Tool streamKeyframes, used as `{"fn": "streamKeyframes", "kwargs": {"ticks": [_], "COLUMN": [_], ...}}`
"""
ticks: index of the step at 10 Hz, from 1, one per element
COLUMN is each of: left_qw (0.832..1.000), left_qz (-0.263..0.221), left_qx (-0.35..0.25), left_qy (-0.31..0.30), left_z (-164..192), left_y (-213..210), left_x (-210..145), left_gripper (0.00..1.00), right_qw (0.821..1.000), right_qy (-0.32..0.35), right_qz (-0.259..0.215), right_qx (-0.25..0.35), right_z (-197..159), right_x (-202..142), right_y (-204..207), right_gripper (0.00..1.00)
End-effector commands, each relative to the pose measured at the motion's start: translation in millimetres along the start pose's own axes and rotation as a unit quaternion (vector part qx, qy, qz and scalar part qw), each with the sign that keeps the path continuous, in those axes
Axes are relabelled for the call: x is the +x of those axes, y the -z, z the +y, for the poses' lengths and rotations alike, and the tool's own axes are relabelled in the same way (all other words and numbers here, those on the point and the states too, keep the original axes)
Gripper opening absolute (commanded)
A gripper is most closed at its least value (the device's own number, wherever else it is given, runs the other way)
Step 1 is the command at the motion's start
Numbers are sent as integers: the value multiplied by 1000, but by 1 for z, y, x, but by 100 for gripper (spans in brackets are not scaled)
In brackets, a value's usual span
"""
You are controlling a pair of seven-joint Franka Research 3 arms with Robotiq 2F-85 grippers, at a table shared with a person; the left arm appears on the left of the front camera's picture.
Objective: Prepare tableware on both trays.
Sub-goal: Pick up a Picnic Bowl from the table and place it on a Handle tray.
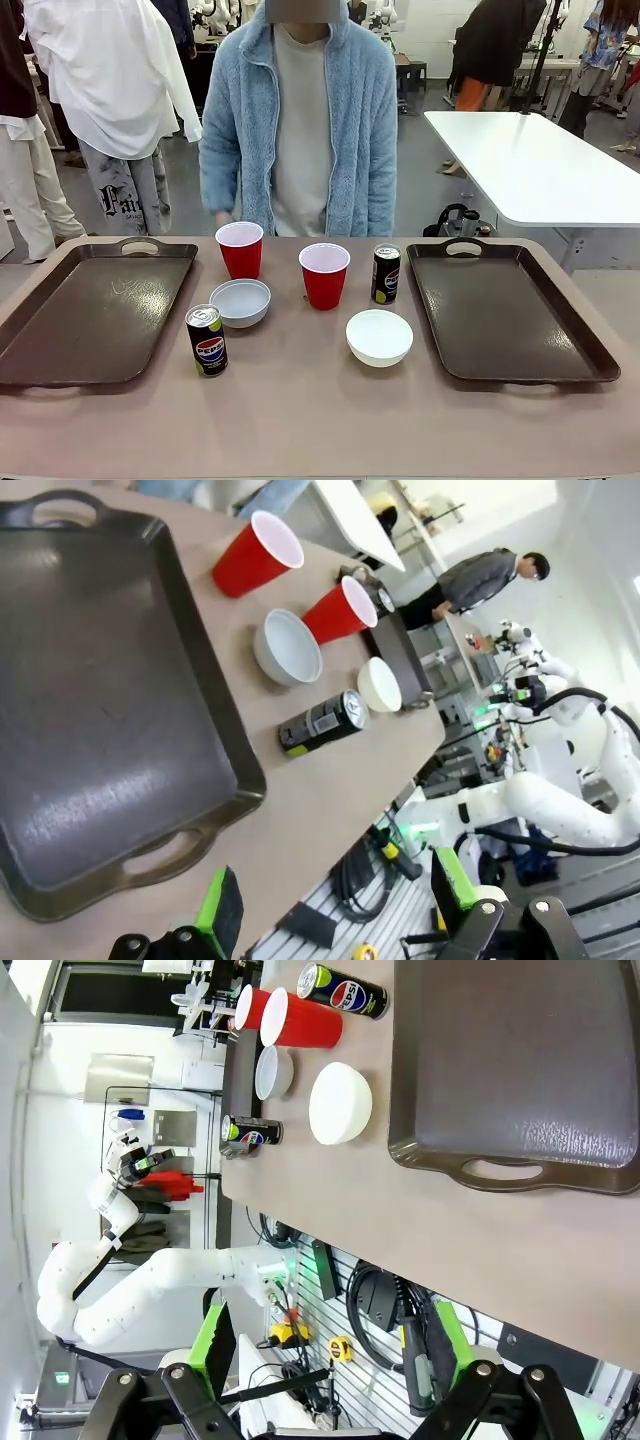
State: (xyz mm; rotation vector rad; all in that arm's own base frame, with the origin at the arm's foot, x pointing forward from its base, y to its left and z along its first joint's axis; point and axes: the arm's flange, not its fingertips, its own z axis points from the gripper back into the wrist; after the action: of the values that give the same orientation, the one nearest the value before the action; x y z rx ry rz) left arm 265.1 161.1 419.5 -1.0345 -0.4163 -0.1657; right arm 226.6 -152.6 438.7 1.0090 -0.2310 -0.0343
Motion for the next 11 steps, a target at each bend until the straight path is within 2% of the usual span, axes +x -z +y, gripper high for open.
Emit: {"fn": "streamKeyframes", "kwargs": {"ticks": [1, 8, 11], "left_qw": [1000, 1000, 1000], "left_qz": [-5, -5, -5], "left_qx": [-12, -12, -12], "left_qy": [-6, -6, -6], "left_z": [4, 4, 4], "left_y": [0, 0, 0], "left_x": [-2, -2, -2], "left_gripper": [100, 100, 100], "right_qw": [1000, 1000, 994], "right_qy": [1, 0, 13], "right_qz": [0, 0, 111], "right_qx": [4, 0, -8], "right_z": [-1, 0, 72], "right_x": [0, 0, 42], "right_y": [0, 0, 1], "right_gripper": [100, 100, 100]}}
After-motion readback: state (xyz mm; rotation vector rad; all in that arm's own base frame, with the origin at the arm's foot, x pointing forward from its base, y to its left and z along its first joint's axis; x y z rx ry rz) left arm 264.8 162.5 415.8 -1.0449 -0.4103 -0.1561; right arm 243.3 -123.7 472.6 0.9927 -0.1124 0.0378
